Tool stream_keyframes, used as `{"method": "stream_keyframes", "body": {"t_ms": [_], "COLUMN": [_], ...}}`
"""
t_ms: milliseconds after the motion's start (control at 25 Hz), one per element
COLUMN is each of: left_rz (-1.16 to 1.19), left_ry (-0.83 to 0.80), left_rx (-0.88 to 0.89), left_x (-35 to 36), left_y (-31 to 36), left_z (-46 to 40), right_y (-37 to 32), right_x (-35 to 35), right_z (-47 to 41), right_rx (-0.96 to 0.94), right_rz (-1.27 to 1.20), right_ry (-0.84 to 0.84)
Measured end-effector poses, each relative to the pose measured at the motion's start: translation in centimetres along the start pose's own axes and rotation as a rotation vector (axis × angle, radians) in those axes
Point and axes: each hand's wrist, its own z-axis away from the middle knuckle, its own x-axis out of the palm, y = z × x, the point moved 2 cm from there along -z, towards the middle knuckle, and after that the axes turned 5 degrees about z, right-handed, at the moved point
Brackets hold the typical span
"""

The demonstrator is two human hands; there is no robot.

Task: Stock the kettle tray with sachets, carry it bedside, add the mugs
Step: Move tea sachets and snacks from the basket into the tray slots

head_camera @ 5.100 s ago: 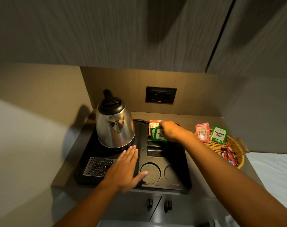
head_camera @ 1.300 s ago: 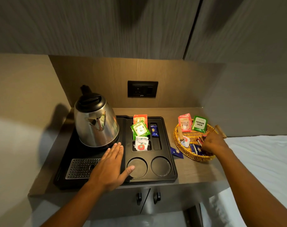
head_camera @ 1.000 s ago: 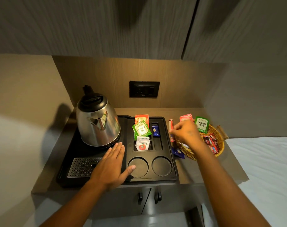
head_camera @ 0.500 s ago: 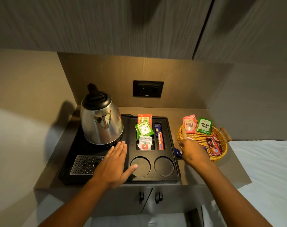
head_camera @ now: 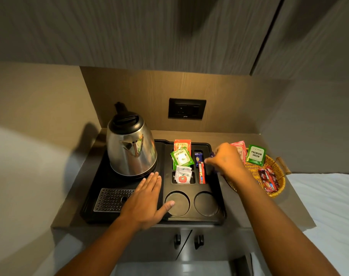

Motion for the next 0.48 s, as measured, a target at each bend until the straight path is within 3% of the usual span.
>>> {"method": "stream_keyframes", "body": {"t_ms": [160, 320, 480], "left_rz": [0.013, 0.021, 0.055], "left_ry": [0.011, 0.026, 0.033], "left_rx": [-0.011, -0.015, -0.011], "left_x": [-0.3, -0.4, -0.3], "left_y": [0.0, 0.1, 0.0], "left_z": [0.1, 0.0, 0.1], "right_y": [-4.9, -4.2, -1.6], "right_x": [1.5, 2.4, 2.4], "right_z": [-3.9, -5.2, -1.8], "right_rx": [0.050, 0.117, 0.056], "right_rz": [-0.040, -0.076, 0.007], "right_ry": [-0.021, -0.116, 0.114]}}
